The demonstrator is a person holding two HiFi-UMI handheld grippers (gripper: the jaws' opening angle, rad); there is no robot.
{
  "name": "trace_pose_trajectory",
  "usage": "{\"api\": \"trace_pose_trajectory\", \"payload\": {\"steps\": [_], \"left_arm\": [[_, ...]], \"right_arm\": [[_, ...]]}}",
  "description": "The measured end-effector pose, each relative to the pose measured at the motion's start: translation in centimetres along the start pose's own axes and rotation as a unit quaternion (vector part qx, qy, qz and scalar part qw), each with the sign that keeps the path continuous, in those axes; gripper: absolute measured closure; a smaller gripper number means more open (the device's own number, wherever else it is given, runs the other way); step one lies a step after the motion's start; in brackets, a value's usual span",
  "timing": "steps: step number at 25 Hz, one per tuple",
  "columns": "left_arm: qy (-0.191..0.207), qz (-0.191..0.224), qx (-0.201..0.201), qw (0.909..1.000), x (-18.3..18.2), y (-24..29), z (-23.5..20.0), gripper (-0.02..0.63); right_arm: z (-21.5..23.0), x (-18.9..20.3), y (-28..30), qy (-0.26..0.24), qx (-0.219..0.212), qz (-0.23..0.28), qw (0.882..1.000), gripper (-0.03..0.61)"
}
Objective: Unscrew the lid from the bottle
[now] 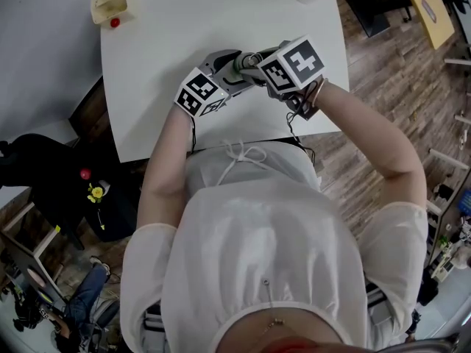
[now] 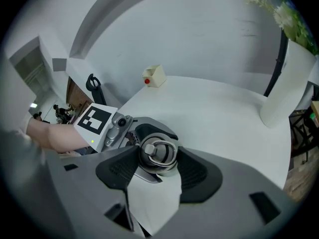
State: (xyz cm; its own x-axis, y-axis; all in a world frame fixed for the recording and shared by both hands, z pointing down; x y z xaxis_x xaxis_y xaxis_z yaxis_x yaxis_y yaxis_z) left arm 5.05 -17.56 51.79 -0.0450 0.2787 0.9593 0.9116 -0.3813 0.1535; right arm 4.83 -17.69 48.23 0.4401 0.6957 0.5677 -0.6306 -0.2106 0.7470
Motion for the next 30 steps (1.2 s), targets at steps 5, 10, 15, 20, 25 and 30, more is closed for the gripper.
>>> {"api": "trace_pose_trajectory", "payload": {"steps": [5,10,15,20,25,30], "left_arm": [[0.002,-0.001,0.002,1.0000,0.08,-0.06,-0.02,0.252],[0.002,-0.003,0.002,1.0000,0.11,-0.15,0.00,0.252],[0.001,-0.006,0.001,1.0000,0.19,0.07,-0.11,0.252],[-0.001,-0.007,0.001,1.0000,0.28,-0.06,-0.19,0.252],[-0.004,-0.005,0.002,1.0000,0.45,-0.02,-0.16,0.252],[-0.005,-0.005,0.001,1.0000,0.49,-0.03,-0.24,0.252]], "right_arm": [[-0.24,-0.05,0.14,-0.087,-0.011,-0.029,0.996,0.325],[-0.50,0.02,0.27,-0.167,-0.057,-0.065,0.982,0.327],[-0.90,0.42,0.59,-0.253,-0.119,-0.114,0.953,0.328],[-0.84,0.17,0.71,-0.345,-0.158,-0.176,0.908,0.328],[-0.89,0.26,0.84,-0.411,-0.193,-0.222,0.863,0.328],[-0.86,0.27,0.87,-0.418,-0.200,-0.224,0.857,0.330]]}}
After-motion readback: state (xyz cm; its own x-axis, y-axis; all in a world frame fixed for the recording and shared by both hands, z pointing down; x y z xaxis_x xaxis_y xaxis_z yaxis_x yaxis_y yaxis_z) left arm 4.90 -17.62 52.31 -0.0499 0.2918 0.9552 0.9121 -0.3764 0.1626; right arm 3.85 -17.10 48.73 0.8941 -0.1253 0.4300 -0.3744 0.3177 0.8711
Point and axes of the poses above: the fingertips, and each gripper's own axes: y forward along the fingers, z to its right, x out of its underside, the point moved 1 cm from there along -y, backward along the fingers, and after that the axes turned 11 degrees about z, right-handed, at the moved point
